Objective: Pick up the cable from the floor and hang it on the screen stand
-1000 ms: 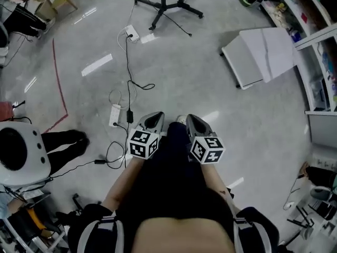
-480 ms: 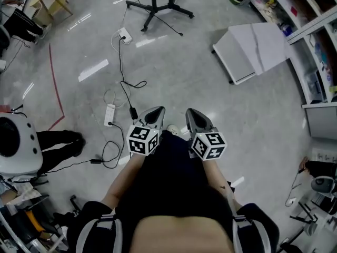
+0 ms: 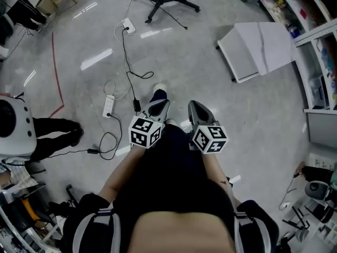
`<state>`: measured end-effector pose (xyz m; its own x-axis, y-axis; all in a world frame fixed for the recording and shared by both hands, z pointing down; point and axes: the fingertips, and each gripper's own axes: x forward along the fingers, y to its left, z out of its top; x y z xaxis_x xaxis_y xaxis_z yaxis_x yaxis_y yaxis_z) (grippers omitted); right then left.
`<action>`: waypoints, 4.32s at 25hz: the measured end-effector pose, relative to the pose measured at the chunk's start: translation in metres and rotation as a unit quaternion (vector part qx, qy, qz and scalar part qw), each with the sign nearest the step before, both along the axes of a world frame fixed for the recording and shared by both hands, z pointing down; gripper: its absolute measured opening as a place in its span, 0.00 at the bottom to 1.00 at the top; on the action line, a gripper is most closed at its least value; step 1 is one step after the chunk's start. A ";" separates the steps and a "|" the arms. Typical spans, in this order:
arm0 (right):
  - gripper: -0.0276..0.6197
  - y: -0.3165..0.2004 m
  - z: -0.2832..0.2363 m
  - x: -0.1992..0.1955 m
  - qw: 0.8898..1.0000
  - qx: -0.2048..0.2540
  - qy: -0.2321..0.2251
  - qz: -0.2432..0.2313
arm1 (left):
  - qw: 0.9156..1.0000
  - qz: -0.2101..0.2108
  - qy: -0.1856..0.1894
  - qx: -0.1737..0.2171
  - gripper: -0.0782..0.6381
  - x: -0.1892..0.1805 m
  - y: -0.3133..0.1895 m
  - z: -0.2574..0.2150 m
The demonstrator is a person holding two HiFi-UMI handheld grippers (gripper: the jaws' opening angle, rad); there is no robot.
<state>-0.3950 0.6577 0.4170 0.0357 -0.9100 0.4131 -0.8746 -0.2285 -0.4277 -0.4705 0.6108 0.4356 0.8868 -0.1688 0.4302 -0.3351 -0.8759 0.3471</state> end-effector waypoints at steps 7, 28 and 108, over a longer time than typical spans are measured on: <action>0.08 -0.062 -0.016 0.034 0.999 0.042 -0.015 -0.006 | 1.000 0.007 0.003 0.026 0.12 0.039 -0.061 -0.012; 0.08 -0.310 -0.040 0.111 0.998 0.068 0.015 0.003 | 0.998 0.055 -0.001 0.014 0.12 0.132 -0.307 -0.014; 0.08 -0.644 0.122 0.545 0.986 -0.115 0.011 0.119 | 0.968 0.240 -0.053 -0.047 0.12 0.584 -0.695 0.090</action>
<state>0.1497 0.0133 0.5392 0.2483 -0.7573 0.6040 -0.7925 -0.5174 -0.3228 0.1135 -0.0841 0.5254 0.8036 0.2958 0.5164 0.0644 -0.9059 0.4186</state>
